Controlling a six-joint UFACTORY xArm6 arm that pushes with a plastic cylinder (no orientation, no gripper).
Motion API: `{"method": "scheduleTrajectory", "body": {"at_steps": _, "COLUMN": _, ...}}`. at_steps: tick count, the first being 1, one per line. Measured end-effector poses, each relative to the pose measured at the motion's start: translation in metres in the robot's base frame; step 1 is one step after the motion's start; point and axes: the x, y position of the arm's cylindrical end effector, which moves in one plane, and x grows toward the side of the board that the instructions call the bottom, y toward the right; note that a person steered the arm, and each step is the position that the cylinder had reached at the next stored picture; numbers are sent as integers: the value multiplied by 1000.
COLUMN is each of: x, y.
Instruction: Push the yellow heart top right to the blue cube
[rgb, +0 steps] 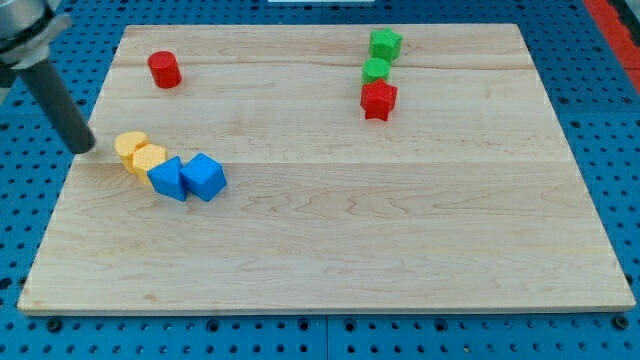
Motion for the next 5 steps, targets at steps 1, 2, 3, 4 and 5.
{"method": "scheduleTrajectory", "body": {"at_steps": 1, "x": 7, "y": 37}}
{"method": "scheduleTrajectory", "body": {"at_steps": 2, "x": 7, "y": 97}}
{"method": "scheduleTrajectory", "body": {"at_steps": 3, "x": 3, "y": 124}}
{"method": "scheduleTrajectory", "body": {"at_steps": 4, "x": -1, "y": 93}}
{"method": "scheduleTrajectory", "body": {"at_steps": 5, "x": -21, "y": 91}}
